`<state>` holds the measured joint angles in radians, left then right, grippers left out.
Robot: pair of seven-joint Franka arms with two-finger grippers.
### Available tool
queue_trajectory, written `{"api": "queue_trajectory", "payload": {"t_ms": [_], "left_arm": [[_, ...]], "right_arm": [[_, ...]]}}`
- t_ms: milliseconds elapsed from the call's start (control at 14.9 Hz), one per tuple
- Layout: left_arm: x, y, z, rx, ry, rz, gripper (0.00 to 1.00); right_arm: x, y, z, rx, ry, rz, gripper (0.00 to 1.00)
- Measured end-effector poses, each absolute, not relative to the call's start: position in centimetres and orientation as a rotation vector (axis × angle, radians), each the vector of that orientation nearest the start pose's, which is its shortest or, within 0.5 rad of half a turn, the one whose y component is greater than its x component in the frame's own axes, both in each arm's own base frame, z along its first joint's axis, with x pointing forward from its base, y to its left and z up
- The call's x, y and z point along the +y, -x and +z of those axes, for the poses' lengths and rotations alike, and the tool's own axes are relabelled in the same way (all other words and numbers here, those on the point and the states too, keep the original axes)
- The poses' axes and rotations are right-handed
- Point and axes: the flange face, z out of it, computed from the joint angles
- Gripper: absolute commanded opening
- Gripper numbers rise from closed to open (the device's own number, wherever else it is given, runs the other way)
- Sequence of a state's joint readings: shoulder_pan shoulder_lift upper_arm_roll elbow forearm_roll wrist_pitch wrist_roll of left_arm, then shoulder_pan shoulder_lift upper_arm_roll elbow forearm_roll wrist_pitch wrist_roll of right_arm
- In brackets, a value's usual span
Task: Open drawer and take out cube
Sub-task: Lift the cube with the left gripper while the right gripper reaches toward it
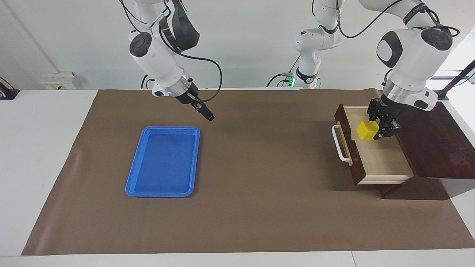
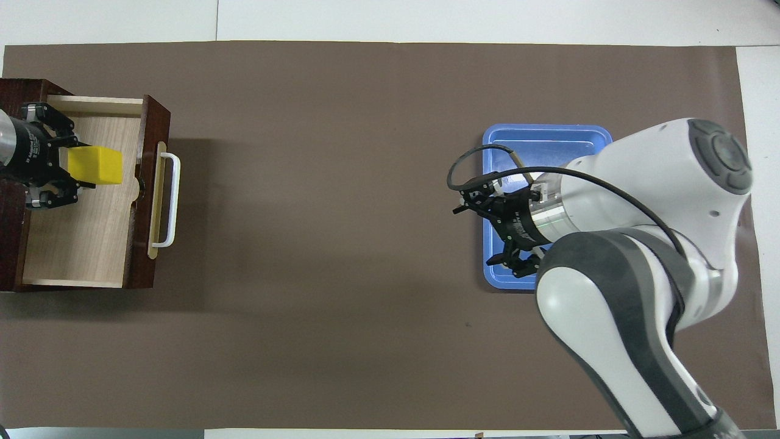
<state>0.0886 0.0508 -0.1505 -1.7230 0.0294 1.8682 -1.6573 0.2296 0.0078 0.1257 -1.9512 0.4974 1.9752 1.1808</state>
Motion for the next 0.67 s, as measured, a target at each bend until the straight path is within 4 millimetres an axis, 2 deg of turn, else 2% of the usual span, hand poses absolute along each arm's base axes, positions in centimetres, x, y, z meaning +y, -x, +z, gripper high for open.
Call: {"api": "queue_trajectory", "payload": {"t_ms": [134,401,468,669], "left_arm": [[-7.2,-59.0,55.6,2.27,-2.074,0.101,0.0],[-15.7,-57.9,53.9,2.363,-1.997,0.054,0.0],[-17.0,-57.6,53.7,2.385,-1.977,0.048,0.0],[-19.0,-56.8,52.8,2.422,-1.956,0.035,0.0]], "right_arm": [[25.1,-51.8,46.3,1.427,2.31,0.484,1.0],[29.6,-50.5,43.1,1.507,2.152,0.535,1.0],[30.2,-50.1,42.4,1.514,2.133,0.547,1.0],[31.1,-50.0,40.9,1.54,2.096,0.573,1.0]]}}
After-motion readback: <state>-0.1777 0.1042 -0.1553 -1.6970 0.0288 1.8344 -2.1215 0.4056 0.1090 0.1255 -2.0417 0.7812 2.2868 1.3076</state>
